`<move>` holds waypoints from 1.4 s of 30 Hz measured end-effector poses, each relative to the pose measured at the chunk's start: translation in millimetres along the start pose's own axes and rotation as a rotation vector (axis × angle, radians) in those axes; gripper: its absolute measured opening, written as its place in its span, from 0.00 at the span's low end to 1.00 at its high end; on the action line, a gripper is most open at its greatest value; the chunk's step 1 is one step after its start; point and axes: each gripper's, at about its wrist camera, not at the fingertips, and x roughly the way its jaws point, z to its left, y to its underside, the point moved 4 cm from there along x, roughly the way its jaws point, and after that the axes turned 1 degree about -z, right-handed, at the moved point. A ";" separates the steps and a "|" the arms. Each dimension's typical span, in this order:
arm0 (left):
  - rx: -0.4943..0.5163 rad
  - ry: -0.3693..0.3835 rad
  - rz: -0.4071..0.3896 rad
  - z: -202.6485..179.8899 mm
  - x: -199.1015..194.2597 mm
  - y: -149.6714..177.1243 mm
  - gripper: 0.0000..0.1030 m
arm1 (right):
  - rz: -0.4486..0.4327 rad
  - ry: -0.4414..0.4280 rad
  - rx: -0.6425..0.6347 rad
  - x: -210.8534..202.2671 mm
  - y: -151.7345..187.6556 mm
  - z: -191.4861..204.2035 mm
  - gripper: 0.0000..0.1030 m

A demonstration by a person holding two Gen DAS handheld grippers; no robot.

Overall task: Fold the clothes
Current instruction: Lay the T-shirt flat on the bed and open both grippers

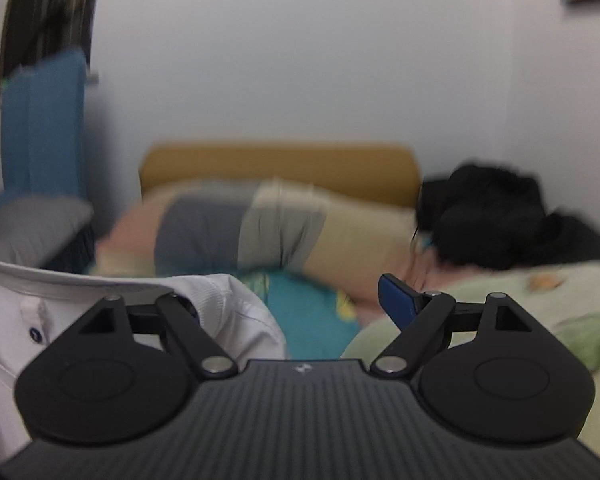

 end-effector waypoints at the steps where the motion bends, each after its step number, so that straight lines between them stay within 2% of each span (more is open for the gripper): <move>1: 0.017 -0.005 0.049 0.7 26.9 14.8 0.95 | 0.061 -0.014 -0.010 23.6 16.5 5.6 0.80; 4: 0.056 0.012 0.246 4.6 85.1 56.6 0.94 | 0.255 -0.064 -0.049 89.7 65.6 23.0 0.80; 5: 0.073 0.017 0.316 6.0 100.3 68.6 0.94 | 0.313 -0.091 -0.077 100.6 77.2 29.4 0.79; 8: 0.121 0.021 0.446 17.8 122.6 76.2 0.95 | 0.436 -0.161 -0.162 120.9 101.3 46.7 0.79; 12: 0.187 0.057 0.587 25.4 128.9 80.3 0.96 | 0.497 -0.274 -0.121 120.7 99.0 52.0 0.79; 14: 0.201 0.068 0.554 29.6 120.0 71.4 0.98 | 0.481 -0.298 -0.098 116.1 94.0 52.7 0.80; 16: 0.195 0.116 0.532 34.4 111.8 60.8 1.00 | 0.449 -0.309 -0.073 108.0 88.0 52.1 0.80; 22: 0.139 0.206 0.383 46.3 52.2 46.6 1.00 | 0.287 -0.304 0.029 59.0 68.4 41.8 0.80; 26: -0.037 0.224 0.317 85.6 -16.0 65.0 1.00 | 0.198 -0.299 0.119 -14.0 72.7 30.3 0.80; 30: -0.265 0.150 0.324 152.9 -71.5 105.1 0.98 | 0.180 -0.263 0.167 -111.9 97.3 13.9 0.80; 34: -0.420 0.068 0.350 204.2 -95.5 147.7 0.95 | 0.209 -0.267 0.211 -212.4 131.1 -3.8 0.80; 35: -0.463 0.058 0.361 215.0 -95.3 158.2 0.94 | 0.212 -0.276 0.230 -232.2 140.0 -7.8 0.80; 37: -0.537 0.062 0.387 225.2 -92.7 172.0 0.85 | 0.220 -0.281 0.268 -263.9 157.6 -15.0 0.80; 38: -0.558 0.066 0.393 228.4 -91.0 176.2 0.85 | 0.226 -0.275 0.286 -274.5 166.0 -18.2 0.80; 41: -0.490 0.072 0.338 226.1 -80.0 166.7 0.68 | 0.237 -0.254 0.285 -282.8 184.7 -19.2 0.80; 42: -0.475 0.072 0.335 224.6 -74.3 164.0 0.58 | 0.237 -0.242 0.278 -281.8 190.1 -18.6 0.80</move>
